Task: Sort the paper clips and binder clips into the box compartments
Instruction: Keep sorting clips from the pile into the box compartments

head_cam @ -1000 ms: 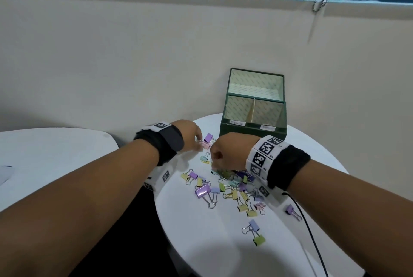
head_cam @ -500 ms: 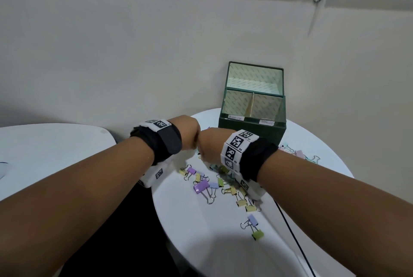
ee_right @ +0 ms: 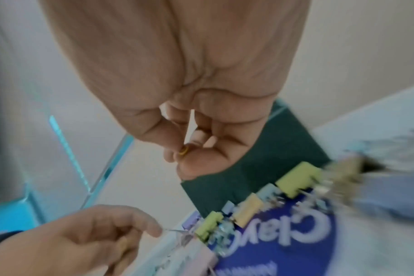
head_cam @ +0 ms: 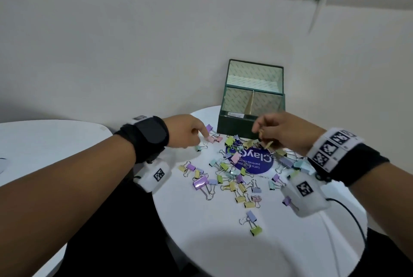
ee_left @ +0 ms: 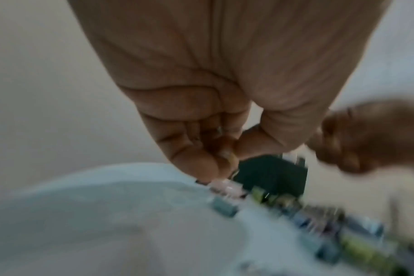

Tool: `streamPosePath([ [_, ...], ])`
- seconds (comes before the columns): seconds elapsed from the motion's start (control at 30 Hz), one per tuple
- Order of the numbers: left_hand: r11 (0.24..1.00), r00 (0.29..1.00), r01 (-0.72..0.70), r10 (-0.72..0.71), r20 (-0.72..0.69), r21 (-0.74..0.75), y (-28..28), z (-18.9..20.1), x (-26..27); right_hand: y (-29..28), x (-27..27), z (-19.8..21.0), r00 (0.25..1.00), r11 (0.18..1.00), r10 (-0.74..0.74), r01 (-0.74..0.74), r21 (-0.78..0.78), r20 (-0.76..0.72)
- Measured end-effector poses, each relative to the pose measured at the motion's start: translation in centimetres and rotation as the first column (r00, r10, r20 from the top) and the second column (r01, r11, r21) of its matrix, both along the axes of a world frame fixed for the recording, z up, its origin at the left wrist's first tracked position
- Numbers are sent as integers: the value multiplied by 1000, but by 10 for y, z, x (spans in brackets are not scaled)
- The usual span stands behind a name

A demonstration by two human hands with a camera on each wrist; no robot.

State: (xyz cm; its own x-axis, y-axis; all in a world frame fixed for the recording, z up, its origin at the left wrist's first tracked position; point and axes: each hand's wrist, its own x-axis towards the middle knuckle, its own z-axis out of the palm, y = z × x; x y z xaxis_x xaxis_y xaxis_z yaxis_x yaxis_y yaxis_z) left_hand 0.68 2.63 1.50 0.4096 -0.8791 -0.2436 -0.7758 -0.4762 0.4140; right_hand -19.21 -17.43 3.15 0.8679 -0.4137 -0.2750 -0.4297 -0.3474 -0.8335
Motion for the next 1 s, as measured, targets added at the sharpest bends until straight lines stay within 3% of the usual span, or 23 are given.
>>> streamPosePath([
  [0.1, 992, 969, -64, 36, -244, -110, 0, 10, -12, -5, -18, -11, 998, 960, -51, 55, 276, -22],
  [0.17, 996, 961, -27, 3, -276, -85, -5, 10, -27, 1, -22, -15, 998, 970, 40, -26, 242, -51],
  [0.23, 998, 963, 49, -57, -262, -36, -12, 6, -44, 15, -21, -16, 962, 963, 223, -243, -118, -159],
  [0.3, 984, 979, 170, -162, -121, 62, -19, 2, -59, 34, -17, -20, 879, 753, 338, -466, -464, -336],
  [0.37, 935, 928, 280, -321, 186, 217, -24, -3, -72, 47, -13, -26, 839, 615, 302, -534, -580, -453],
  [0.4, 914, 876, 309, -381, 297, 262, -26, -6, -76, 51, -11, -30, 835, 606, 262, -533, -591, -484],
  [0.47, 909, 839, 333, -407, 361, 252, -28, -10, -79, 54, -5, -35, 832, 620, 195, -515, -592, -520],
  [0.63, 939, 934, 268, -308, 183, 214, -30, -11, -68, 52, -2, -36, 864, 672, 174, -455, -585, -472],
  [0.8, 957, 946, 243, -269, 179, 156, -24, -6, -52, 34, -8, -27, 869, 711, 162, -431, -555, -468],
  [1.0, 961, 934, 245, -270, 232, 132, -29, 1, -50, 25, -11, -16, 868, 601, 127, -453, -659, -480],
])
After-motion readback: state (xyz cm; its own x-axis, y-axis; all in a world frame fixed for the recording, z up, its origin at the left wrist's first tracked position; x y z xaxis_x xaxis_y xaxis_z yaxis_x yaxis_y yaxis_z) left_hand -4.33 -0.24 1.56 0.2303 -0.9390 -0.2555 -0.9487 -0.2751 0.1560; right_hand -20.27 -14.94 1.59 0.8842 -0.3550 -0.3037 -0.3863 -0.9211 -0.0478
